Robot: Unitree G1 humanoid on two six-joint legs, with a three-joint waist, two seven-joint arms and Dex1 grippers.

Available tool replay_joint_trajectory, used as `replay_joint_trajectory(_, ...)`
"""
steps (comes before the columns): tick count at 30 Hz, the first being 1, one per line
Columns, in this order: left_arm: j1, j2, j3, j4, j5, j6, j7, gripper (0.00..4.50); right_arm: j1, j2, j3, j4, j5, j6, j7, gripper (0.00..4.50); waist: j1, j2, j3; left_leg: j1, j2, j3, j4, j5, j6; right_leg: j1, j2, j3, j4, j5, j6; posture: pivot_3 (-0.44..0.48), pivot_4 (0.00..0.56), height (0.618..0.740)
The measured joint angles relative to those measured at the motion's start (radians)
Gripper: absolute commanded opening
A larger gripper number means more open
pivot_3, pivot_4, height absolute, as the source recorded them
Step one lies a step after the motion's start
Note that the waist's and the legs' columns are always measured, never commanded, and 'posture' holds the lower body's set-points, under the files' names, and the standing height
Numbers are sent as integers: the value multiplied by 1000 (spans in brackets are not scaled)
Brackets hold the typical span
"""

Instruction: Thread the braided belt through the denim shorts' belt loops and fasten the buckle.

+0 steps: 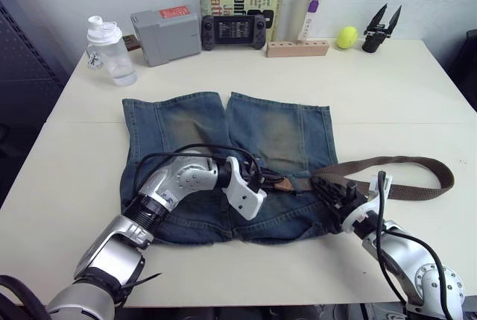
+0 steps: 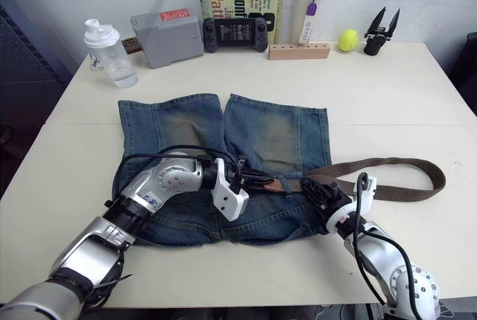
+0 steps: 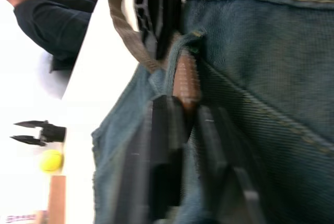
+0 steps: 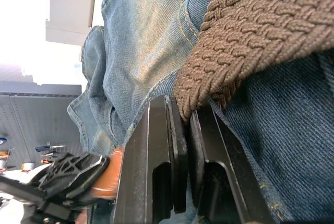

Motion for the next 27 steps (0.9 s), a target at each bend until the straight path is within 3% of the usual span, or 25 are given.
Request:
replay_joint_trajectory(9, -24, -7, -19, -2, 14, 16, -25, 36, -12, -1, -1, 0, -21, -2, -16, 0, 1, 0, 0, 1, 0, -2, 1, 0, 0, 3, 0, -2, -1, 0, 0, 0, 150, 731)
replay_joint_trajectory(13, -58, -21, -36, 4, 16, 28, -52, 0, -15, -4, -14, 0, -17, -21, -44, 1568, 2, 1, 1, 0, -1, -2, 2, 0, 1, 3, -1, -2, -1, 0, 0, 0, 150, 731)
replay_joint_trajectory(18, -95, -39, -49, 46, 17, 26, -52, 0, 32, -141, -99, -65, -10, -13, 41, 3978, 9, 4, 3, -3, -4, -2, 2, 0, 2, 3, -3, -5, -3, 1, 2, 0, 150, 731)
replay_joint_trajectory(22, -109, -44, -54, 80, 18, 19, -46, 0, 152, -330, -192, -200, -109, 34, 281, 3978, 8, 4, 3, -2, -4, -1, 3, -1, 4, 4, -3, -5, -4, 1, 2, 0, 150, 731)
replay_joint_trajectory(27, -115, -52, -58, 91, 18, 12, -42, 0, 256, -433, -165, -300, -363, 43, 474, 3978, 11, 3, 3, -2, -4, -3, 3, -1, 4, 6, -4, -6, -5, 2, 3, 0, 150, 731)
